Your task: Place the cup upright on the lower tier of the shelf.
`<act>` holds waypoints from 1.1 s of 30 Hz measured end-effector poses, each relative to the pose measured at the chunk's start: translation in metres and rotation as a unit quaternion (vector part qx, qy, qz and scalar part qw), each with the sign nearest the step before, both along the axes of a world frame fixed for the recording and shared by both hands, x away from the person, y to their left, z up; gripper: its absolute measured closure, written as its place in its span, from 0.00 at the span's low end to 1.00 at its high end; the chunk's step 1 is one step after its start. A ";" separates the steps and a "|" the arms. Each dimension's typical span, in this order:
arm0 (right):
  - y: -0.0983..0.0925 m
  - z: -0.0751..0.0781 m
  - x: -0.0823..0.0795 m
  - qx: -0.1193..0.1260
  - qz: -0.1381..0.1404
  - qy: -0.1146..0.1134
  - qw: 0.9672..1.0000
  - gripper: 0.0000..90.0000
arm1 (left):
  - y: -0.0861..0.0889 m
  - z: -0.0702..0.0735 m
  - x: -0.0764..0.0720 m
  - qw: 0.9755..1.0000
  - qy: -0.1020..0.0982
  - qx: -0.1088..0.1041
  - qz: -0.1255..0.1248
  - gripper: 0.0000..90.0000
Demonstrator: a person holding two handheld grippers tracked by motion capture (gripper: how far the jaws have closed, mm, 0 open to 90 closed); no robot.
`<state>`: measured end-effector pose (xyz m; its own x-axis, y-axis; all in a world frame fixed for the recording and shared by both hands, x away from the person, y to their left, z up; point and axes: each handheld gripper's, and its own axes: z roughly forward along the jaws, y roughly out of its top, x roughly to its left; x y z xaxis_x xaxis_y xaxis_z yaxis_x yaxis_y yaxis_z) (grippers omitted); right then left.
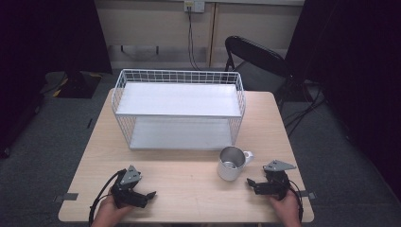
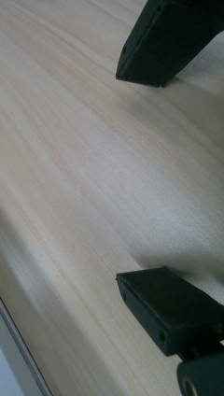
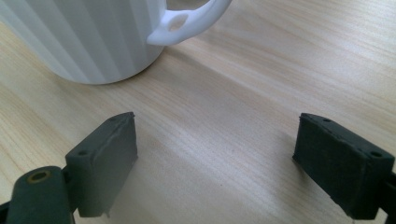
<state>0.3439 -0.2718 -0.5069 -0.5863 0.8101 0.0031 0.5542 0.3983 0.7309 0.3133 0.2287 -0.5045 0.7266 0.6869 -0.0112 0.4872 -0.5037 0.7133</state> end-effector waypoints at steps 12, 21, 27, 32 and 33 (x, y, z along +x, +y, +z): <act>-0.002 0.002 -0.004 0.007 0.003 0.006 1.000 0.17 | 0.000 0.000 -0.001 1.000 0.000 -0.001 0.002 0.04; 0.004 0.023 -0.009 0.027 0.039 0.012 0.999 0.22 | 0.000 0.000 -0.001 1.000 0.000 -0.001 0.002 0.04; 0.011 0.037 -0.012 0.020 0.059 0.005 0.998 0.24 | 0.000 0.000 -0.001 1.000 0.000 0.000 0.003 0.04; 0.014 0.050 -0.017 0.028 0.082 0.009 0.996 0.26 | 0.000 0.000 -0.001 1.000 -0.001 0.000 0.003 0.04; 0.015 0.052 -0.018 0.024 0.085 0.007 0.996 0.26 | 0.000 0.000 -0.001 1.000 -0.001 0.000 0.003 0.04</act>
<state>0.3259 -0.2570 -0.4548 -0.7140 0.6984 0.0490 0.4925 0.4513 0.7442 0.3124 0.2288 -0.5046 0.7222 0.6916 -0.0108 0.4896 -0.5000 0.7143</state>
